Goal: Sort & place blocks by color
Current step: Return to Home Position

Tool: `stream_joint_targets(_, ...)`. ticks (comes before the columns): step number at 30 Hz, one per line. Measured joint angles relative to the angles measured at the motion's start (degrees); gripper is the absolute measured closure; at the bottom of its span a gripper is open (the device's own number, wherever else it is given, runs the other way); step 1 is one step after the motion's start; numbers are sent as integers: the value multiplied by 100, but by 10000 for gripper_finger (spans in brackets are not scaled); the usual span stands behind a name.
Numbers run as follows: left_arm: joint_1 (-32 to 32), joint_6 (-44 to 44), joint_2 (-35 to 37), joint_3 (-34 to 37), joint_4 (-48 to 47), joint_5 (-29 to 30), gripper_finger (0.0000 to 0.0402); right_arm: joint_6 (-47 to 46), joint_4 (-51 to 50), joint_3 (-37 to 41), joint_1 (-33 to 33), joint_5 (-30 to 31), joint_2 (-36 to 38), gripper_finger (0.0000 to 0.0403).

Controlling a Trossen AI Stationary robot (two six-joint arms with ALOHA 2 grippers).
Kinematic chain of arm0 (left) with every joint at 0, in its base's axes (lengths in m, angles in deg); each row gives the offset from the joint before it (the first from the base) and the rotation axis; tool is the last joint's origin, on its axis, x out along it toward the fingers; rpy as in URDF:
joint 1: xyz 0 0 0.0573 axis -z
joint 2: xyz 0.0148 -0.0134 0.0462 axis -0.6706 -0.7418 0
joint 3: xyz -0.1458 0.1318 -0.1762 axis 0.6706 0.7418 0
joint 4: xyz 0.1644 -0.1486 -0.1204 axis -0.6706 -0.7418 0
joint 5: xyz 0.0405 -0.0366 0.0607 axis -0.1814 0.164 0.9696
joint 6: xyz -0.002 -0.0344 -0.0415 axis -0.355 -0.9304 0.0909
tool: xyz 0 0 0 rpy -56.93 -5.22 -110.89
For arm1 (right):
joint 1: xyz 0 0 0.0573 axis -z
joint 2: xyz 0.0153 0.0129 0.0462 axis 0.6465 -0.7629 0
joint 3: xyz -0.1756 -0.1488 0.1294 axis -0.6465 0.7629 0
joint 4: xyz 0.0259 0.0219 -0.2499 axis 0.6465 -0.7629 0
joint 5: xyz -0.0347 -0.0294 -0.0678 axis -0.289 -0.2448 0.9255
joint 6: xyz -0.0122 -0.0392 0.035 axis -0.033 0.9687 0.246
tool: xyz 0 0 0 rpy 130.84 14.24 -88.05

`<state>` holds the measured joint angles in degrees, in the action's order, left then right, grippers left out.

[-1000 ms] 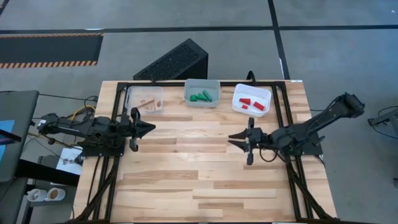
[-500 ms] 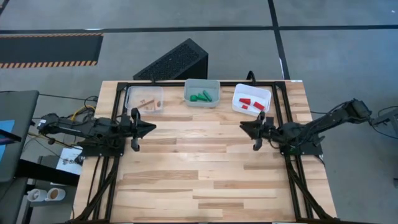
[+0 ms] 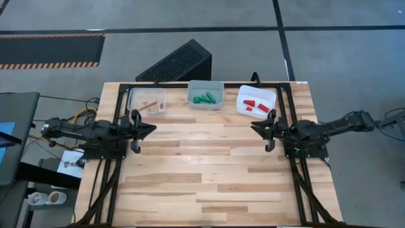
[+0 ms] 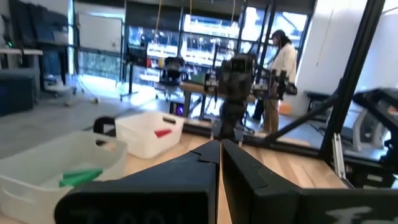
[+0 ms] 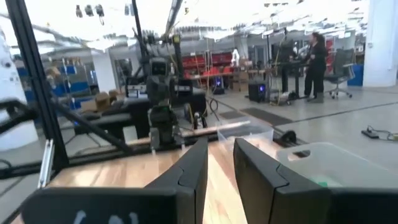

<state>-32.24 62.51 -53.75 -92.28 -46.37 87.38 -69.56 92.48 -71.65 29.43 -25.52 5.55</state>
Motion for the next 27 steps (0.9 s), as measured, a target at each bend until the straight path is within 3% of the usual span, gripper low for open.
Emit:
stream_joint_targets(8, -1, 186, 949, -1, -714, 257, 401, 238, -1182, 0, 50, 5, 1587, 302)
stream_joint_targets(13, 1, 109, 1178, -1, -1175, 266, 401, 316, -2218, 0, 46, 59, 2387, 302)
stream_joint_targets(19, 1, -5, 1184, 155, -1478, 358, 401, 7, -2880, 0, 104, 301, 2350, 302)
stream_joint_targets(27, -5, 91, 1075, 744, -490, 522, 401, -291, -3416, 2, 384, 326, 2366, 304)
